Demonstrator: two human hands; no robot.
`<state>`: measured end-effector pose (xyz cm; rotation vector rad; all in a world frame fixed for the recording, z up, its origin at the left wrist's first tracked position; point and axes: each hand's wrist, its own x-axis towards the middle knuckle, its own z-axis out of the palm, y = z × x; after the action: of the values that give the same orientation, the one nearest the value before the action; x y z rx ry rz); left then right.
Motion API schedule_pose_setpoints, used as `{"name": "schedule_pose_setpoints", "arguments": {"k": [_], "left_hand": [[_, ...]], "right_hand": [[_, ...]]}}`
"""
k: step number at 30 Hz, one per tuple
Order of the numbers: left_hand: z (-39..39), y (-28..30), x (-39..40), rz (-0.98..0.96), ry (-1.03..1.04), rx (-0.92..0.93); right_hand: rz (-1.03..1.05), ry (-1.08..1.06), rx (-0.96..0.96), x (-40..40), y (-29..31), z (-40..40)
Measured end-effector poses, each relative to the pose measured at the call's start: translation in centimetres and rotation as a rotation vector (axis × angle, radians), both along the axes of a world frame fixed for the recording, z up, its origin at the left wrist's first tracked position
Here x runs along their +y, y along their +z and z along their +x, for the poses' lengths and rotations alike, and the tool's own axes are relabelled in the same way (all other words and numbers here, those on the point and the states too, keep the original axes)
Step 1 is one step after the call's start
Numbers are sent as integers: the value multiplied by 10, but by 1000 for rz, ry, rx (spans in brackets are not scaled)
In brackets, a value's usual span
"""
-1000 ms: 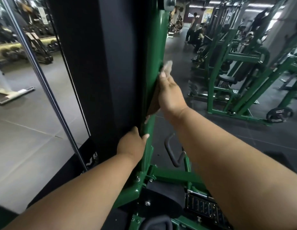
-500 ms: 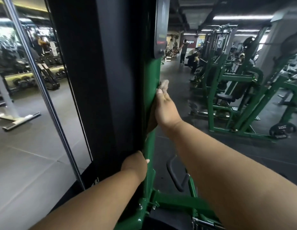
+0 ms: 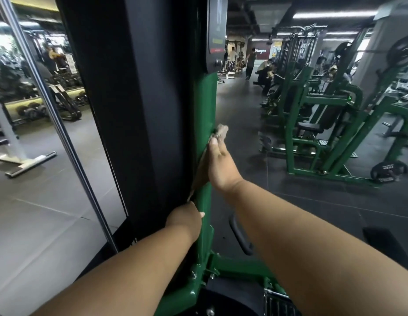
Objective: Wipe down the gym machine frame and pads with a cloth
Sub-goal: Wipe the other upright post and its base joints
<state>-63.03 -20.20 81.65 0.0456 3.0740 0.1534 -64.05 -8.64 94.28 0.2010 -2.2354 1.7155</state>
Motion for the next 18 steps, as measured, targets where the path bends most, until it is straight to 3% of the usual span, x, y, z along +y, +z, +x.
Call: {"name": "schedule_pose_setpoints", "arguments": {"k": [3,6,13,18], "left_hand": [[-1,-6,-7,214,20,-24],[2,-18,-17,247,-2,26],[24,-76,-19,400,-15,24],[41,-136,-25,443,-8,-16]], "right_hand": [[29,23,-257,9,-56,-2],[78,84,-421,15,-98,4],[68,120,-418,25,-114,6],[49,109,-501,23,-169,5]]}}
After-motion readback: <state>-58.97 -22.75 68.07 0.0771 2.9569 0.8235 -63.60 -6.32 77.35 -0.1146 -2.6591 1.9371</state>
